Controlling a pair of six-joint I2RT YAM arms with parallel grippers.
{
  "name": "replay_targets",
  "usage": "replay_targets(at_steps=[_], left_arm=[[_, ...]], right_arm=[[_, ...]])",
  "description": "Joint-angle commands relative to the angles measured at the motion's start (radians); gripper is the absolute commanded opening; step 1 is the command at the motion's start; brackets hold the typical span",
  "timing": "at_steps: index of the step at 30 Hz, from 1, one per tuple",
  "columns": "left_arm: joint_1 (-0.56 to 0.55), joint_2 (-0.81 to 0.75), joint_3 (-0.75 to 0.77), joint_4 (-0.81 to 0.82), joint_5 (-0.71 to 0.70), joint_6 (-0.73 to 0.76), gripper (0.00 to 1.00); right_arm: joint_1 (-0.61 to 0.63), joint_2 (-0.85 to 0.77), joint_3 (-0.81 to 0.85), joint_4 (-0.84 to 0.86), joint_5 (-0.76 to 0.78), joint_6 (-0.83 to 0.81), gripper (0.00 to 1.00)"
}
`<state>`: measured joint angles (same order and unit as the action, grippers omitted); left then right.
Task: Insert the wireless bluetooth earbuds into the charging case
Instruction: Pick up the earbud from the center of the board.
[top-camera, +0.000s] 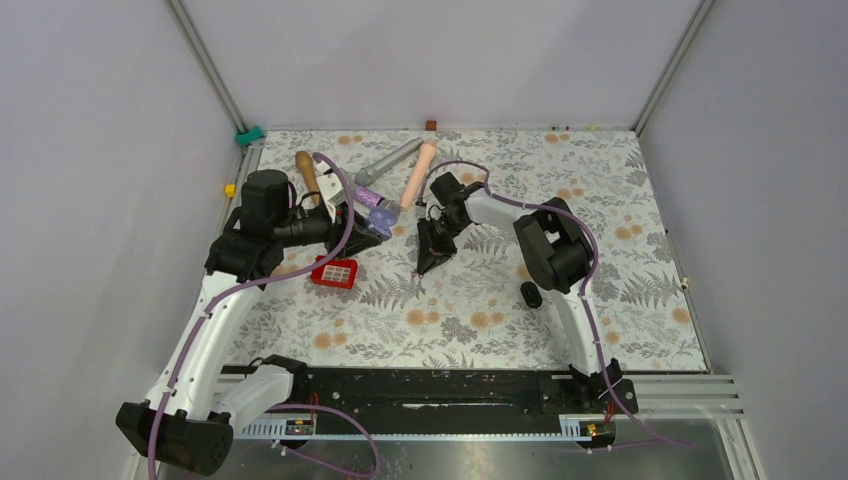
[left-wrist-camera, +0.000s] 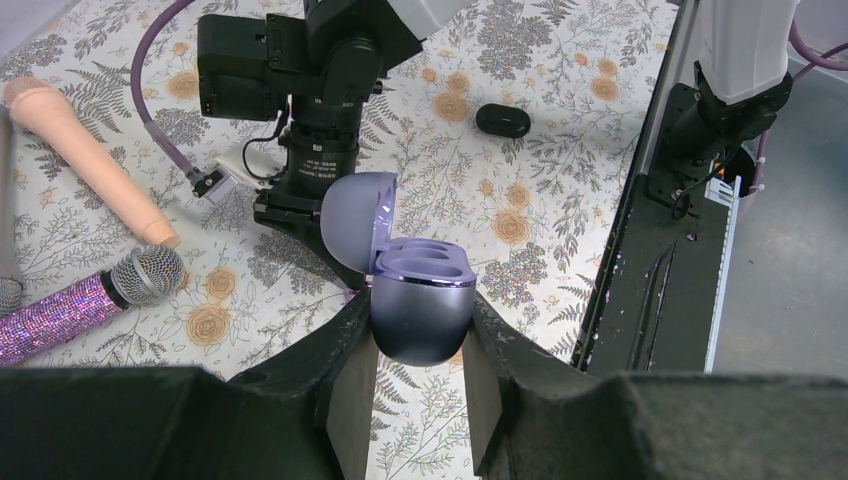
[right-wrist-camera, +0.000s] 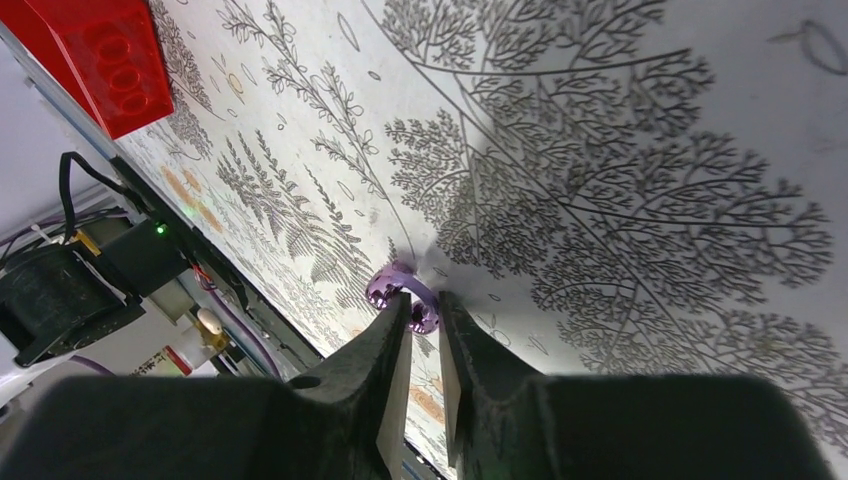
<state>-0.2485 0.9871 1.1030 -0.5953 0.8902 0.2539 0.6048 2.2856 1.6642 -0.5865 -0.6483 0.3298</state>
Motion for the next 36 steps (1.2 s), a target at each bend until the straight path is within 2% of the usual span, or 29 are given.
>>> replay_targets(at_steps=[1, 8, 14, 19, 28, 31, 36], left_arm=[[0.005, -0.020, 0.011, 0.034, 0.037, 0.000, 0.17], [0.005, -0.021, 0.011, 0.034, 0.037, 0.001, 0.17], [0.005, -0.019, 0.009, 0.035, 0.037, 0.001, 0.17], [0.006, -0.011, -0.005, 0.067, 0.024, -0.031, 0.17], [0.004, 0.034, -0.069, 0.248, -0.053, -0.168, 0.18], [0.003, 0.066, -0.060, 0.274, -0.044, -0.183, 0.17], [-0.015, 0.138, -0.010, 0.278, -0.014, -0.186, 0.18]], right_arm=[[0.033, -0.041, -0.033, -0.001, 0.049, -0.006, 0.20], [0.036, -0.062, -0.058, 0.036, 0.024, -0.010, 0.06], [0.036, -0.169, -0.059, 0.057, 0.051, -0.059, 0.03], [0.033, -0.301, -0.081, 0.084, 0.158, -0.107, 0.02], [0.015, -0.592, -0.172, 0.152, 0.451, -0.182, 0.03], [0.015, -0.678, -0.187, 0.154, 0.564, -0.215, 0.02], [0.012, -0.806, -0.219, 0.167, 0.664, -0.254, 0.02]])
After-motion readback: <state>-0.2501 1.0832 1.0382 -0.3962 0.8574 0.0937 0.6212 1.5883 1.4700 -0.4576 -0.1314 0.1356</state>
